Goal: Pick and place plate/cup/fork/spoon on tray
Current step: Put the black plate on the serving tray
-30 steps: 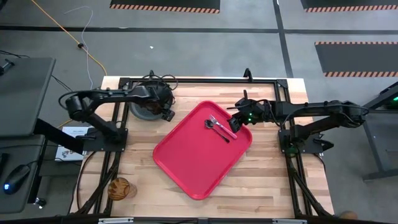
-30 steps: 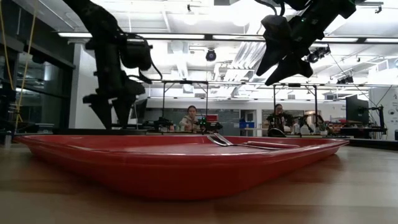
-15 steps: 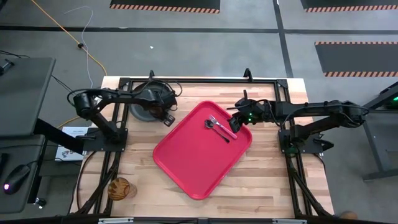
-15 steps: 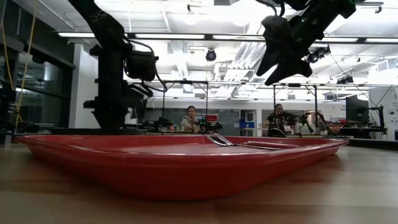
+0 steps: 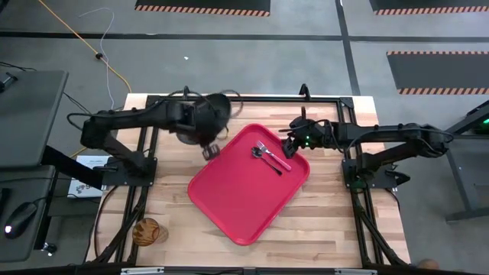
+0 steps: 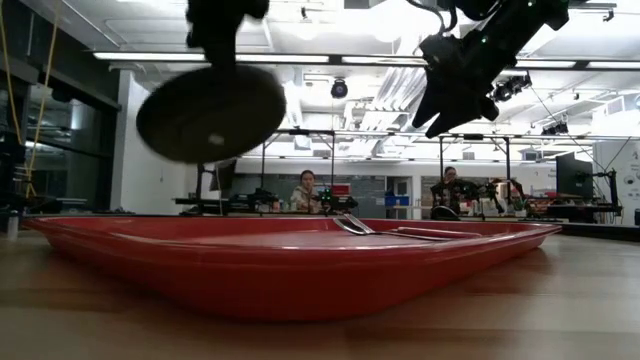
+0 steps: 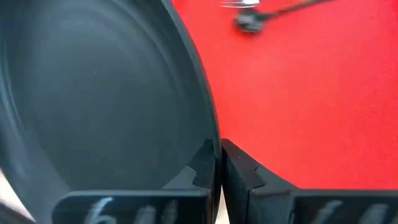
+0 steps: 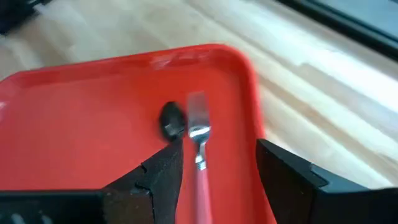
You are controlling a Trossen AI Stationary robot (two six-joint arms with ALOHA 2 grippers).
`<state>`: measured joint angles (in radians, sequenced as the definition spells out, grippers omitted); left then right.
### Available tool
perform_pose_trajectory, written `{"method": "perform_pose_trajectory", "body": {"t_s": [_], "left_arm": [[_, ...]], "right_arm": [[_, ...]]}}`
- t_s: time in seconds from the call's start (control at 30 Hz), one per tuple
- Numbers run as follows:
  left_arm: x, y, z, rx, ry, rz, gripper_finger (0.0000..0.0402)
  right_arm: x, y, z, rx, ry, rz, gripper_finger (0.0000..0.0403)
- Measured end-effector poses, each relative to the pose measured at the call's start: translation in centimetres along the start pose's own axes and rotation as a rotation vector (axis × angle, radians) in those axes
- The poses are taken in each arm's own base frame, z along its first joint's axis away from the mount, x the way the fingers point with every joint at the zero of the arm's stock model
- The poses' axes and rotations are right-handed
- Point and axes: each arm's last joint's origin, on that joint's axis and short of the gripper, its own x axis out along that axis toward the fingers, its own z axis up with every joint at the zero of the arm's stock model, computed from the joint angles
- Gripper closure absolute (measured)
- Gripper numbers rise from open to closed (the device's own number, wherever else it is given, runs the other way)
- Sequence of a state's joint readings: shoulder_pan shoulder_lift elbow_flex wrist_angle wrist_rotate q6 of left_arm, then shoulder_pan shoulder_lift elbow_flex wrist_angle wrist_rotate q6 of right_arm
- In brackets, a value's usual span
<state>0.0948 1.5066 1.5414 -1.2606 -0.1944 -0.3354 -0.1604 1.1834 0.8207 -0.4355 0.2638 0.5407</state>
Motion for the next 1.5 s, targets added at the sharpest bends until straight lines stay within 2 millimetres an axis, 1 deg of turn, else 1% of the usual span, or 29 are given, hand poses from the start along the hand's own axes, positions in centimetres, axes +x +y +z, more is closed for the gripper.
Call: {"method": "perform_pose_trajectory", "body": {"t_s": [0.07, 0.13, 0.27, 0.4, 0.5, 0.57, 0.67, 0.77, 0.93, 1.03, 1.2, 1.5], "left_arm": [[-1.3, -2.3, -0.1, 0.087, 0.012, -0.027, 0.0399], [-2.0, -4.8, -0.5, 0.166, 0.043, -0.043, 0.0399], [-1.8, -10.2, -1.8, 0.342, 0.086, -0.073, 0.04], [-0.6, -15.2, -3.9, 0.632, 0.095, -0.041, 0.04], [0.7, -18.0, -5.5, 0.854, 0.099, 0.013, 0.04], [1.5, -19.4, -6.2, 0.94, 0.087, 0.041, 0.04], [2.7, -21.4, -6.8, 0.985, 0.05, 0.023, 0.04], [3.6, -22.9, -7.3, 0.995, 0.019, 0.017, 0.04], [5.3, -24.6, -8.0, 0.986, -0.009, 0.039, 0.04], [6.3, -25.1, -8.3, 0.979, 0.01, 0.05, 0.0401], [8.4, -25.9, -8.9, 1.038, 0.047, 0.099, 0.0401], [12.7, -27.3, -9.4, 1.052, 0.075, 0.149, 0.0401]], "right_arm": [[0.0, -0.6, 0.4, 0.02, -0.02, -0.031, 0.021], [0.0, -1.2, 0.8, 0.045, -0.041, -0.046, 0.021], [-0.3, -2.1, 1.6, 0.076, -0.063, -0.026, 0.021], [-1.2, -2.3, 2.1, 0.076, -0.089, 0.054, 0.021], [-2.2, -2.3, 2.4, 0.091, -0.114, 0.106, 0.021], [-3.0, -2.3, 2.4, 0.108, -0.133, 0.135, 0.021], [-4.2, -2.1, 2.4, 0.154, -0.162, 0.173, 0.021], [-5.2, -1.8, 2.3, 0.183, -0.179, 0.213, 0.021], [-6.2, -1.2, 1.9, 0.169, -0.189, 0.259, 0.021], [-6.3, -1.0, 1.8, 0.161, -0.185, 0.271, 0.021], [-6.3, -0.8, 1.7, 0.153, -0.181, 0.28, 0.021], [-6.3, -0.9, 1.7, 0.157, -0.194, 0.249, 0.021]]}}
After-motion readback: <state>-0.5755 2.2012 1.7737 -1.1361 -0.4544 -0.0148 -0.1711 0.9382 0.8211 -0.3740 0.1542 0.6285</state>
